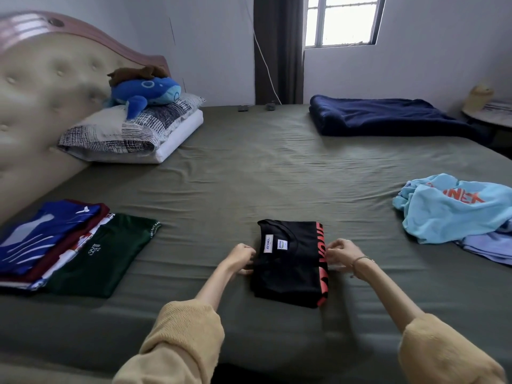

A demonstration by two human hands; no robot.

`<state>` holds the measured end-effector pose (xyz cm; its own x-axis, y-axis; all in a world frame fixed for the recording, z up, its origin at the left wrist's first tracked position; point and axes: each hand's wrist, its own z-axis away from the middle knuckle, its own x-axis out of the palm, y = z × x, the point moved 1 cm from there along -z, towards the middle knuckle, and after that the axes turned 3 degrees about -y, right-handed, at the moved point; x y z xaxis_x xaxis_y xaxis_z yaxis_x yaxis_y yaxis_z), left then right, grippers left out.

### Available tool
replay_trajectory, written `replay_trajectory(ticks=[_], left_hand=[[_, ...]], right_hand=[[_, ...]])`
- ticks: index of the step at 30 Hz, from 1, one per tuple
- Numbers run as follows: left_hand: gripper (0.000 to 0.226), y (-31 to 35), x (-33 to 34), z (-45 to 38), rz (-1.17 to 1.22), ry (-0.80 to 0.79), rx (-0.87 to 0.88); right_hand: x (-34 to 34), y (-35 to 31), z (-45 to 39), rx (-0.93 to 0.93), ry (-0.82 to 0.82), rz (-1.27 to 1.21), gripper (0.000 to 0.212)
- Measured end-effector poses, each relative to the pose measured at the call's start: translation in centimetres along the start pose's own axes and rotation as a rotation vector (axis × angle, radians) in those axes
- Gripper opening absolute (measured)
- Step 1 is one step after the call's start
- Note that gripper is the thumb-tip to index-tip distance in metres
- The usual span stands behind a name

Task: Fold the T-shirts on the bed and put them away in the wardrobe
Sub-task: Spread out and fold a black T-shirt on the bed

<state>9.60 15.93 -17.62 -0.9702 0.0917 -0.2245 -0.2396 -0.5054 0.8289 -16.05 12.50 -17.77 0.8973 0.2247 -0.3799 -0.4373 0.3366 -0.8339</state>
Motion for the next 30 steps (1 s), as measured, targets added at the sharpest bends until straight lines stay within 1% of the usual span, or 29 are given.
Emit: replay_trajectory(ticks=[2,4,5,7,9,10,11,12,14,16,17,20,23,24,26,30], left_hand=[[0.018,0.1,0.6,0.2,0.021,-0.102,-0.081],[0.034,0.0,1.3,-0.2,0.002,-0.146,-0.099],[0.041,0.0,1.7,-0.4,-0.003,-0.146,-0.094],[0.044,0.0,2.3,-0.4,-0.011,-0.155,-0.089],[0.041,-0.3,2.3,-0.4,-0.012,-0.175,-0.095],[0.039,-0.4,2.1,-0.2,-0.010,-0.178,-0.095],[0.036,-0.6,1.8,0.2,-0.003,-0.183,-0.093],[0.034,-0.8,1.2,0.4,0.012,-0.187,-0.090],[0.032,-1.4,-0.1,1.0,0.080,-0.212,-0.085],[0.027,-1.8,-1.8,1.8,0.180,-0.263,-0.086],[0.025,-2.0,-2.8,2.2,0.214,-0.272,-0.086],[0.019,-3.2,-6.9,3.3,0.209,-0.202,-0.069],[0.024,-4.2,-11.4,4.6,0.162,-0.055,-0.015],[0.023,-4.1,-12.4,4.9,0.166,-0.031,0.000],[0.023,-4.2,-15.5,5.8,0.233,0.044,0.048],[0.038,-4.6,-21.8,6.8,0.479,0.260,0.171]], right_hand=[[0.9,-0.2,0.2,0.115,-0.047,-0.108,0.013],[1.6,-0.3,0.3,0.164,-0.071,-0.167,0.020],[1.9,-0.3,0.2,0.166,-0.066,-0.169,0.021],[2.4,-0.6,0.3,0.147,-0.059,-0.180,0.025],[2.8,-0.8,0.3,0.137,-0.076,-0.250,0.041],[3.1,-0.8,0.4,0.142,-0.115,-0.311,0.046],[3.5,-0.9,0.8,0.158,-0.168,-0.388,0.047],[4.0,-1.0,1.0,0.183,-0.215,-0.450,0.043],[5.3,-1.4,1.5,0.225,-0.295,-0.543,0.027],[6.6,-1.9,1.6,0.231,-0.333,-0.601,0.016],[7.4,-2.4,1.7,0.223,-0.352,-0.644,0.016],[10.8,-5.1,2.1,0.172,-0.415,-0.796,0.027],[14.7,-7.8,2.0,0.121,-0.510,-0.835,0.024],[15.4,-8.5,2.0,0.107,-0.534,-0.856,0.024],[18.1,-10.6,1.6,0.089,-0.593,-0.884,0.025],[23.1,-15.0,0.9,0.079,-0.659,-0.963,0.025]])
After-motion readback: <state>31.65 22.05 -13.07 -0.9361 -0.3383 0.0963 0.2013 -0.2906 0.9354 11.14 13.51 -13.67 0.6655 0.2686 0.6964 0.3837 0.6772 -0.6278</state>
